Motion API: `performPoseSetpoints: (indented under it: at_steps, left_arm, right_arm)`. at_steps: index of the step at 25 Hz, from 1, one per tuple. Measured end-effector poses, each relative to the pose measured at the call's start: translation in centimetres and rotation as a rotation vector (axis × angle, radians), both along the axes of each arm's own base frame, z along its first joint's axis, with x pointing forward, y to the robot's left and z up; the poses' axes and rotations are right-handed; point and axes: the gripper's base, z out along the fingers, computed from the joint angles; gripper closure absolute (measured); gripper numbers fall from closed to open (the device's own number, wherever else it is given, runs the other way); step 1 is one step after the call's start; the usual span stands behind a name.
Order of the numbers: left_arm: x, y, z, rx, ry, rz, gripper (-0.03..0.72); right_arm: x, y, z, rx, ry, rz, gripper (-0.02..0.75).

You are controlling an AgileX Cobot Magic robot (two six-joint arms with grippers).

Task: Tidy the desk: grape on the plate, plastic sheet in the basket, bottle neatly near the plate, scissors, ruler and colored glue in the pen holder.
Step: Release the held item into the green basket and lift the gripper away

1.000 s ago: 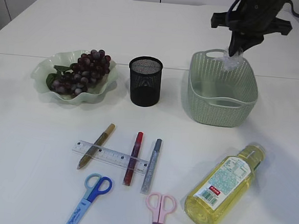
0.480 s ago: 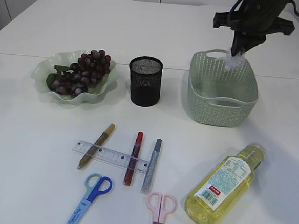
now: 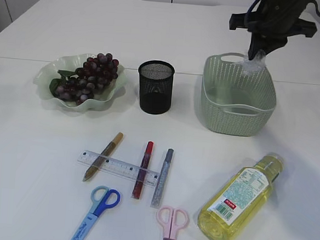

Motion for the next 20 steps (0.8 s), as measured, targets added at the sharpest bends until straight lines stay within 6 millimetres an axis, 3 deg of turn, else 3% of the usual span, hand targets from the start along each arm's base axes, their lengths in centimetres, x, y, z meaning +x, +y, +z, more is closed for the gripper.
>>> performPoseSetpoints:
  at_steps: [9, 20]
  left_arm:
    - [0.0, 0.0, 0.0, 0.0, 0.0, 0.0, 0.326]
    - [0.0, 0.02, 0.0, 0.002, 0.0, 0.001, 0.326]
  right_arm:
    - [0.0, 0.0, 0.0, 0.0, 0.0, 0.0, 0.349]
    - [-0.07, 0.16, 0.1, 0.021, 0.001, -0.002, 0.324]
